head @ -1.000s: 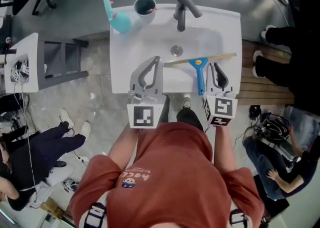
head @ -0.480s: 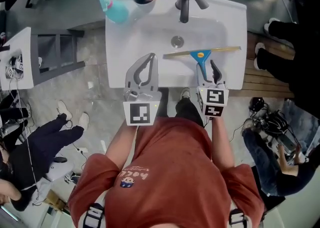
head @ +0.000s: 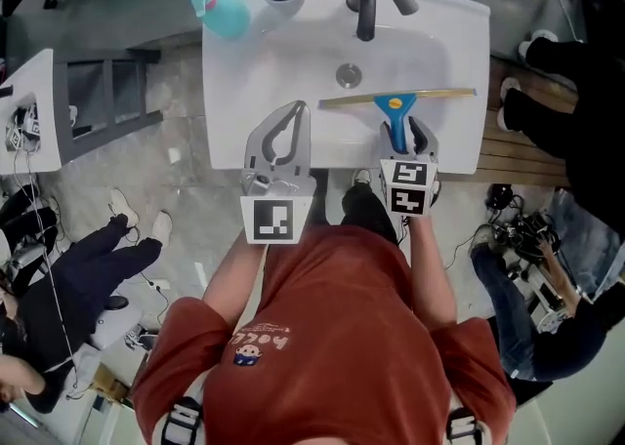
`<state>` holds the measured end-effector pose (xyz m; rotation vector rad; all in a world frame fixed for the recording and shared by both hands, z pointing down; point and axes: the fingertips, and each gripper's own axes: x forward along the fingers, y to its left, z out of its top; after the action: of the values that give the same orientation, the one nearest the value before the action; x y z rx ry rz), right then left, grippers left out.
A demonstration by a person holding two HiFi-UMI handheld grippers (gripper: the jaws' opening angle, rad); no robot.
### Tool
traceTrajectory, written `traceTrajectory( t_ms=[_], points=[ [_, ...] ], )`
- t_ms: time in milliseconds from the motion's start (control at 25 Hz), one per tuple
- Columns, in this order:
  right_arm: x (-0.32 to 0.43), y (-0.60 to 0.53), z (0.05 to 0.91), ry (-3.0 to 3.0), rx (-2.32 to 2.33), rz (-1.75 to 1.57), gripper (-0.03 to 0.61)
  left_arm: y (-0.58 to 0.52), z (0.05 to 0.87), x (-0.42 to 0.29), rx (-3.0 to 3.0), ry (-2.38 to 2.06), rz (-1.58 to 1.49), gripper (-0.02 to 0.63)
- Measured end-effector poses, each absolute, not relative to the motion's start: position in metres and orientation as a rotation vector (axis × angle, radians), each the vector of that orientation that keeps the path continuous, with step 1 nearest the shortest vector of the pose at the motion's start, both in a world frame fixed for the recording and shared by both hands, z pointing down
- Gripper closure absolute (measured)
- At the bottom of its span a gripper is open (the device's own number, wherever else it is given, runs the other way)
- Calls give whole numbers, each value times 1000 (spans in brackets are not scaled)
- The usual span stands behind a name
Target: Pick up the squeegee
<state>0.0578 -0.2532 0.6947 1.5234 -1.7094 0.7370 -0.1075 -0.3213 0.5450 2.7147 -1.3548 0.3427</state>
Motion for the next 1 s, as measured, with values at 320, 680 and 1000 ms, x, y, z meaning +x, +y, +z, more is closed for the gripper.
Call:
traceTrajectory(
  t_ms=[320,680,1000],
  points=[
    [58,-250,708,-1666,1501,774,388,-323,550,-112,2654,-1378,295,597],
    [64,-251,710,-1645,1507,778,430,-321,549,-109,2687,-1370,325,597],
    [68,-249,702,-1675,1530,782,434,-316,542,-106,2685,-1397,303,597]
  ],
)
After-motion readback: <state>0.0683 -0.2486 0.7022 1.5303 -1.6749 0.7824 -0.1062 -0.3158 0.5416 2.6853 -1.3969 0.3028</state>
